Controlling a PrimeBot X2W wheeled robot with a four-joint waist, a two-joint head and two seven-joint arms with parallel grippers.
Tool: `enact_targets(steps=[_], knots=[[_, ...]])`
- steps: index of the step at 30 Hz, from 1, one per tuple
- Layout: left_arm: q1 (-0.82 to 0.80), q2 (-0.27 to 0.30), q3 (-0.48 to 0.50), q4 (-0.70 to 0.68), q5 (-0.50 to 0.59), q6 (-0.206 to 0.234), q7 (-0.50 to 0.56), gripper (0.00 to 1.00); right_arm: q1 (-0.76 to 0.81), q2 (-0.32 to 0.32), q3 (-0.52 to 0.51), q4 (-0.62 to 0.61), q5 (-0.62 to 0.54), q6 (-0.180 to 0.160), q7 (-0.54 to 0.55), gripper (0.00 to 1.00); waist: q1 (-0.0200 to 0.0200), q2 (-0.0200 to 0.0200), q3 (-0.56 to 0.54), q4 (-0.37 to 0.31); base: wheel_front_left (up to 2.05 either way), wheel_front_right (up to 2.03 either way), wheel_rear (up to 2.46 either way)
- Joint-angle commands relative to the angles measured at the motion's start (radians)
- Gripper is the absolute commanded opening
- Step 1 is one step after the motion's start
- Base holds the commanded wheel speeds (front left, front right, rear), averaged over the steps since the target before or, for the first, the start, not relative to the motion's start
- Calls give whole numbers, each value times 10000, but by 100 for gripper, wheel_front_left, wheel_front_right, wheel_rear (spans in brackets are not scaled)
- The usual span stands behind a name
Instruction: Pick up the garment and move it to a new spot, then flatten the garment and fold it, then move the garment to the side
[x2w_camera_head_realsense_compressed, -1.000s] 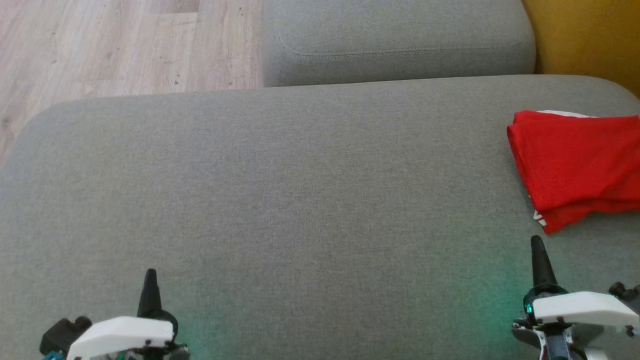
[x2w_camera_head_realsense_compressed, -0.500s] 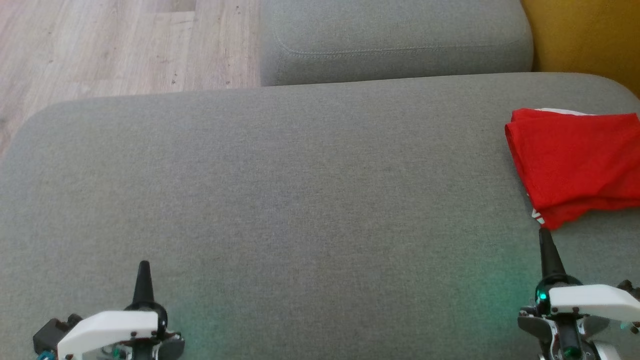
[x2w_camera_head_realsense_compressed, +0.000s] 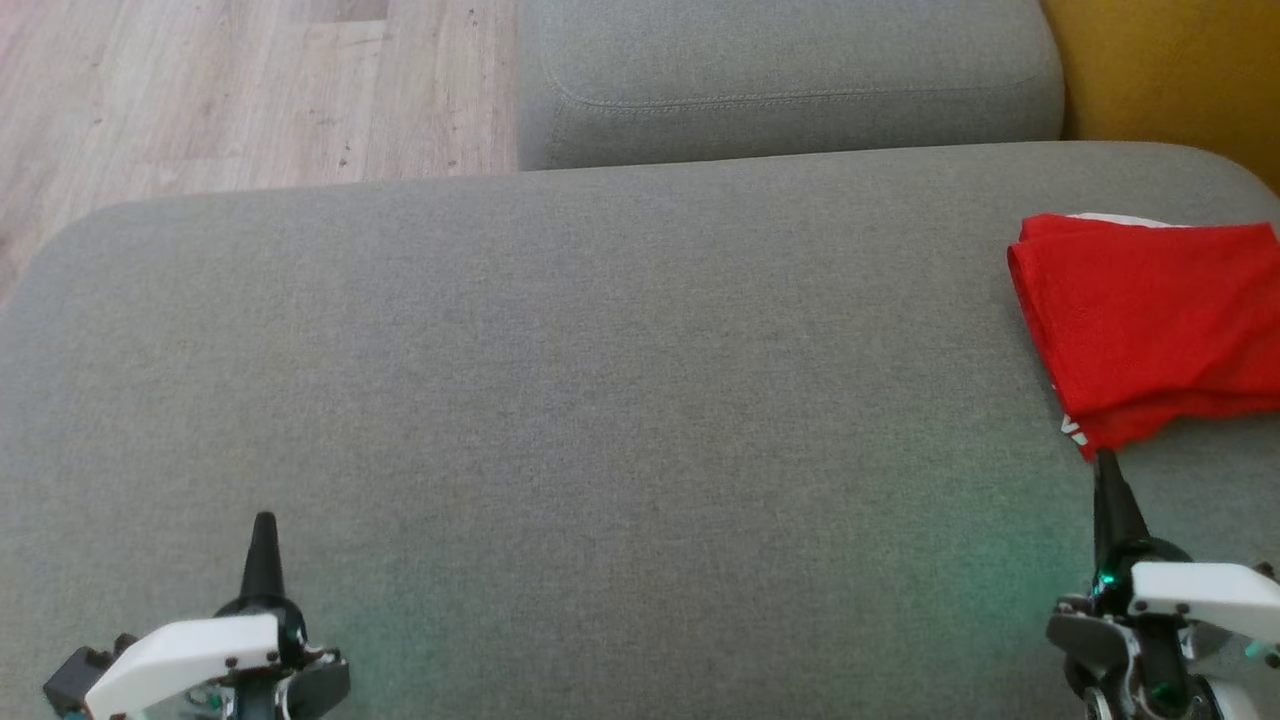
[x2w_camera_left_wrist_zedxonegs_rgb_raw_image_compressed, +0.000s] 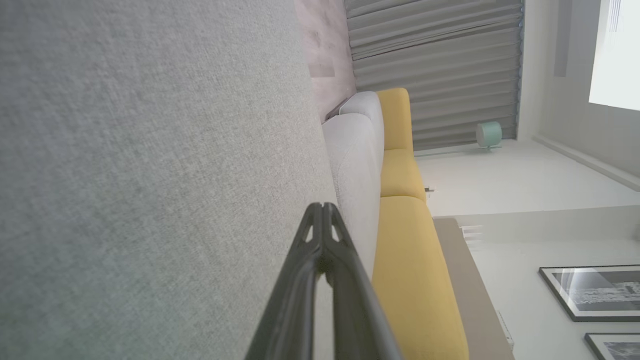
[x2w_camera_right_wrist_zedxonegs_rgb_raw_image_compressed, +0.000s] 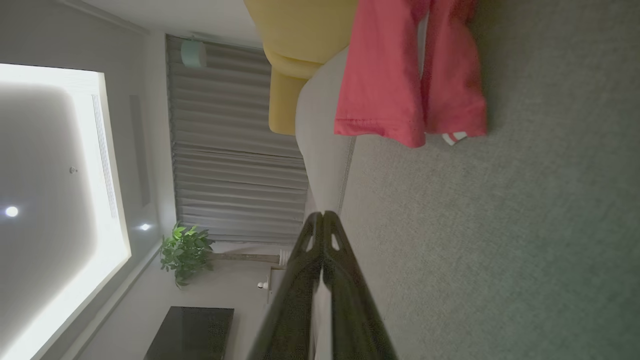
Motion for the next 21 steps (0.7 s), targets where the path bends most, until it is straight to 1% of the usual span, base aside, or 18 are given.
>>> enact_targets(steps=[1, 14, 21], knots=[[-645, -20, 459, -280, -269, -136, 130, 0, -669, -197, 113, -391, 377, -7, 93, 0, 0, 0, 4, -8, 0, 0, 0], [-873, -187, 1004, -240, -1339, -500, 442, 0, -875, -190, -98, -417, 1862, -7, 407, 0, 0, 0, 27, -68, 0, 0, 0], [-879, -195, 1023, -239, -1356, -508, 454, 0, -881, -174, -125, -416, 1875, -7, 431, 0, 0, 0, 27, -70, 0, 0, 0]])
